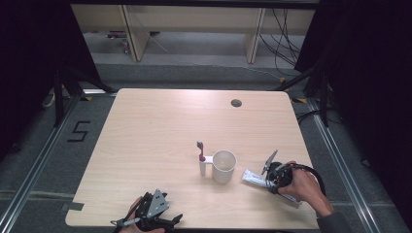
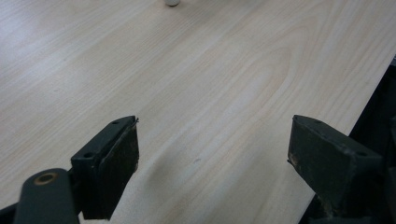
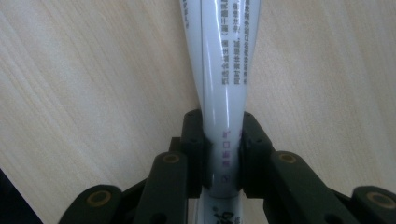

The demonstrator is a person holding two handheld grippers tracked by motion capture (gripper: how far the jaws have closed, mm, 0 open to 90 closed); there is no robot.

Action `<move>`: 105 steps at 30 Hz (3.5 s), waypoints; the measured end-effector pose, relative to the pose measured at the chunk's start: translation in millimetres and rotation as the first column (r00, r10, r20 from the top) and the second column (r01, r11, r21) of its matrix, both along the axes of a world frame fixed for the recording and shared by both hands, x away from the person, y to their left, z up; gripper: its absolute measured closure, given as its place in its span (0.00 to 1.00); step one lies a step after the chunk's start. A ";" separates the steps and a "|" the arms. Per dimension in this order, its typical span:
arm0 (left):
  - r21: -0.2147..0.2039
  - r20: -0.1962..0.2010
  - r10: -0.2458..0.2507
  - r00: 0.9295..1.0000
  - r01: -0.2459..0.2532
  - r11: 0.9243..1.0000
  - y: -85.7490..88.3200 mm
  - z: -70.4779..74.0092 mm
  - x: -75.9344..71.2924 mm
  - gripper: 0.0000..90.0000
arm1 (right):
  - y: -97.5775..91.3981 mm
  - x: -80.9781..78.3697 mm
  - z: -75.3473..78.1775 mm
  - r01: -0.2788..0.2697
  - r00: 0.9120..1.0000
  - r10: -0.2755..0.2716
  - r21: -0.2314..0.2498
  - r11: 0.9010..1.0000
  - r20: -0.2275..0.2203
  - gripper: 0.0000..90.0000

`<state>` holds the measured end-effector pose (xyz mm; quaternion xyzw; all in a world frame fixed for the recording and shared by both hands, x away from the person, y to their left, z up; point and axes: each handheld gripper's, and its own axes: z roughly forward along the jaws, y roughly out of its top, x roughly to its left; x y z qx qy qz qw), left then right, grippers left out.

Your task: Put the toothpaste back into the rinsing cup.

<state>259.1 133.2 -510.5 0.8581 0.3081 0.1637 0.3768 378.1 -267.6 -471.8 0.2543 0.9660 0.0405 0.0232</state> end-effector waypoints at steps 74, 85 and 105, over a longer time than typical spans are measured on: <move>-0.027 0.017 0.033 0.999 -0.032 0.999 4.7 0.6 3.1 0.18 | -6.0 31.7 86.7 -0.044 0.871 -0.306 0.682 0.730 0.385 0.85; -0.019 0.018 0.036 0.999 -0.035 0.999 4.6 1.6 2.3 0.18 | 31.2 28.0 95.9 -0.122 0.869 -0.317 0.785 0.608 0.380 0.85; -0.021 0.015 0.033 0.999 -0.032 0.999 4.4 1.3 2.2 0.18 | 68.8 29.5 92.1 -0.163 0.880 -0.308 0.838 0.520 0.362 0.85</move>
